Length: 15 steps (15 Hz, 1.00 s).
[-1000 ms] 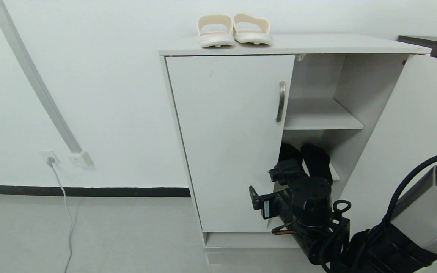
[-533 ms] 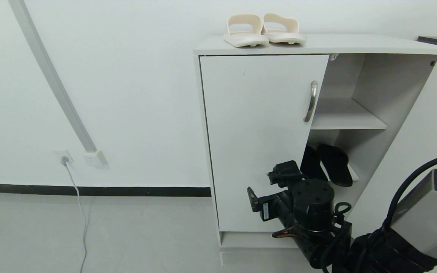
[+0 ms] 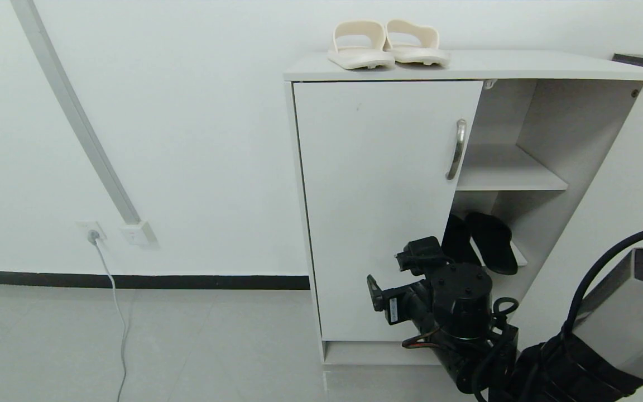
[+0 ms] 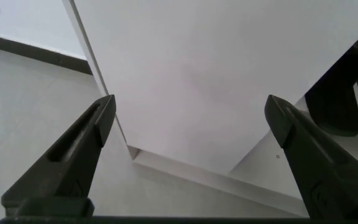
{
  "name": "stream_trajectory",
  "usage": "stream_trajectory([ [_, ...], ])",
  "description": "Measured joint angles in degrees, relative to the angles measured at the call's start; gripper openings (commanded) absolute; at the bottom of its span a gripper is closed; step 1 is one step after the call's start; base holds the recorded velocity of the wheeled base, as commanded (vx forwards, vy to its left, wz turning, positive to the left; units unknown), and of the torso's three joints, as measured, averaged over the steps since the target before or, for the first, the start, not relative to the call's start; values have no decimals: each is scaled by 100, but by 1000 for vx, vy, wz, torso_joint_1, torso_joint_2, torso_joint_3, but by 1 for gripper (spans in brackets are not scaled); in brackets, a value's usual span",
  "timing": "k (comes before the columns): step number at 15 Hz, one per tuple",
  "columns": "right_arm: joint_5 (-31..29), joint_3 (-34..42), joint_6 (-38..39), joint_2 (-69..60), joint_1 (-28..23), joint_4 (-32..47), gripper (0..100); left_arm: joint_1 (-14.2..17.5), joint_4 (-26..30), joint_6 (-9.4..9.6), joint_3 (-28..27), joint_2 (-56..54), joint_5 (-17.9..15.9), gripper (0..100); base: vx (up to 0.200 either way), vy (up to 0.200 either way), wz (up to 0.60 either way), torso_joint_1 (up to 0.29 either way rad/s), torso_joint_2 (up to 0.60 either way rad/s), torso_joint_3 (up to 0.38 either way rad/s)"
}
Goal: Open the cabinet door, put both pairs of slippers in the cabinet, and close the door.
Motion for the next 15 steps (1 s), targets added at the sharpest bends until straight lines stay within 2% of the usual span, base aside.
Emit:
stream_trajectory([
  [2, -2, 1, 0, 6, -5, 0, 100, 2, 0, 0, 0, 0, 0, 0, 0, 0, 0, 0, 0, 0],
  [4, 0, -2, 0, 11, 2, -16, 100, 0, 2, 0, 0, 0, 0, 0, 0, 0, 0, 17, -168, -247],
  [8, 2, -2, 0, 22, 6, -2, 100, -2, 0, 23, -1, 0, -9, 0, 0, 0, 0, 52, -454, -349],
  [15, 0, 32, 0, 17, -9, -44, 100, 0, -2, 23, 0, 0, -9, 0, 0, 0, 0, 125, -454, -344],
])
